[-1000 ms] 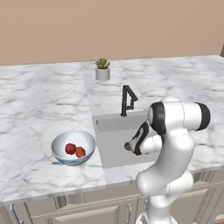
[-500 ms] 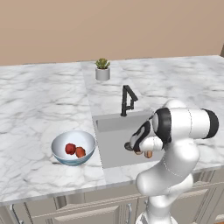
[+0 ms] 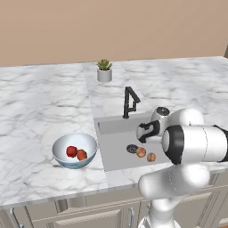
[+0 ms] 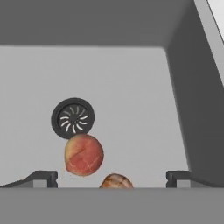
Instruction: There is a mixed pile of frozen fruits and vegetables on the counter. Locate all the frozen vegetables and place the items in a bowl on the counter. Take all the frozen fruits and defrost them in a running sink.
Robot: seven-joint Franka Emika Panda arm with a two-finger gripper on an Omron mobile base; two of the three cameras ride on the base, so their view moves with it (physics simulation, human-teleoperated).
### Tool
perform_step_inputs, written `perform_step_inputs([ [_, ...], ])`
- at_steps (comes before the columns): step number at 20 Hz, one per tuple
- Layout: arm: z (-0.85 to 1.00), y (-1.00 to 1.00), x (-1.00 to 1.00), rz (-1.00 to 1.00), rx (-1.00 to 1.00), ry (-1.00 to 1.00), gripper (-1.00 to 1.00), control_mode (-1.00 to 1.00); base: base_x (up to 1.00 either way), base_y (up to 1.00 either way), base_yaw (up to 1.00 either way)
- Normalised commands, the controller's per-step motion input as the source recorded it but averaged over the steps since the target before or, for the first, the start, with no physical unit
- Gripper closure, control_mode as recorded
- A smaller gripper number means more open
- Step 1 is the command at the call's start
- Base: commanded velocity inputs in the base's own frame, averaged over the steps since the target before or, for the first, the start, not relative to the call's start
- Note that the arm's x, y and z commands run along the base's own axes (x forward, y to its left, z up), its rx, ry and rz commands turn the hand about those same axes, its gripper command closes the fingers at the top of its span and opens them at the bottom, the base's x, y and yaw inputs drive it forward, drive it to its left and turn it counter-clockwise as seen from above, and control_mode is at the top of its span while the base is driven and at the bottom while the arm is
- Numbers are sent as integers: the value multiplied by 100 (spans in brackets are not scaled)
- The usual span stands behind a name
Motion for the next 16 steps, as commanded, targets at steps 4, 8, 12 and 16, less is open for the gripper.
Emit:
perform_step_inputs([
  [4,53,-13,0,-6,3,10,-100,-100,0,0,0],
  [8,43,-12,0,-6,4,10,-100,-100,0,0,0],
  [12,45,-14,-1,-5,3,9,-100,-100,0,0,0],
  [16,34,-21,-13,-4,3,5,-100,-100,0,0,0],
])
